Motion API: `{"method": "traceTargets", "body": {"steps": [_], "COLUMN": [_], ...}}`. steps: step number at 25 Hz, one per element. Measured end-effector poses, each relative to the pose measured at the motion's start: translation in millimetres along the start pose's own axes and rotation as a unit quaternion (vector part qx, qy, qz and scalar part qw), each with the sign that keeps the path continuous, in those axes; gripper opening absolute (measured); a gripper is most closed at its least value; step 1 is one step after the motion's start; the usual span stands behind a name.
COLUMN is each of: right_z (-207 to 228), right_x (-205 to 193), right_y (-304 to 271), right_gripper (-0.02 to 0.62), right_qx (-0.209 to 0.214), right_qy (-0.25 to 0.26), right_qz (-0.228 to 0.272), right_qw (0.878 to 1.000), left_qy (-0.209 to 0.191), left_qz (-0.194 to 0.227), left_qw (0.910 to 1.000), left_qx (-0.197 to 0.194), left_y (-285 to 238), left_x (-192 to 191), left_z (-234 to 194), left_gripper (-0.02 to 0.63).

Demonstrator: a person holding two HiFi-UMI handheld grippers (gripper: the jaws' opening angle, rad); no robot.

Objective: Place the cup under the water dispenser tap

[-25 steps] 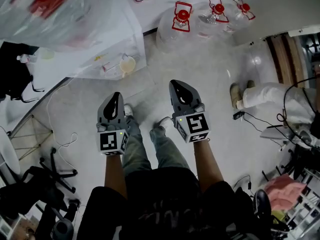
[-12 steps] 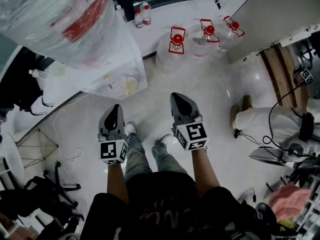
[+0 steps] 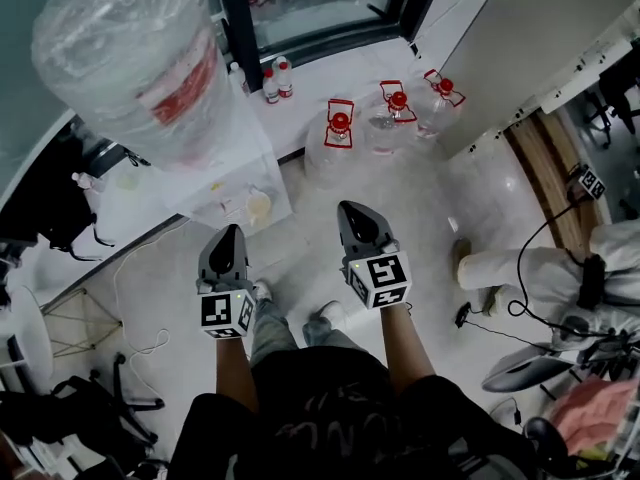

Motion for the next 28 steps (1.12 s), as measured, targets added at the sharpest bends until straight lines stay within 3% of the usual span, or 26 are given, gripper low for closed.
{"method": "traceTargets", "body": {"steps": [11,28], "right_z": [-4,1], "right_x": [30,64], "right_y": [37,69], "right_gripper": [0.014,0.012], "right_qx": [-0.003,-0.011], "right_qy": [0.02,0.046], "right_qz": [0.039,0.082], "right_qw": [0.999,0.996], "left_qy": [-0.02,-0.062], "left_qz": [0.023,0.059], "left_qw": [0.9995,0.9962], "left_qx": [0.008,-0.016], "left_y": [16,32], "left_x": [40,87], "left_z": [12,38], "left_gripper": [0.018,0.018]}}
Point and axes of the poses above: the fingertips, and each gripper's own axes: y backward along the fingers, z to its right, x out of its top, the point moved 2 cm from there along y, backward along the fingers, and after that the axes turned 8 degrees about -z, right-handed, at the moved point
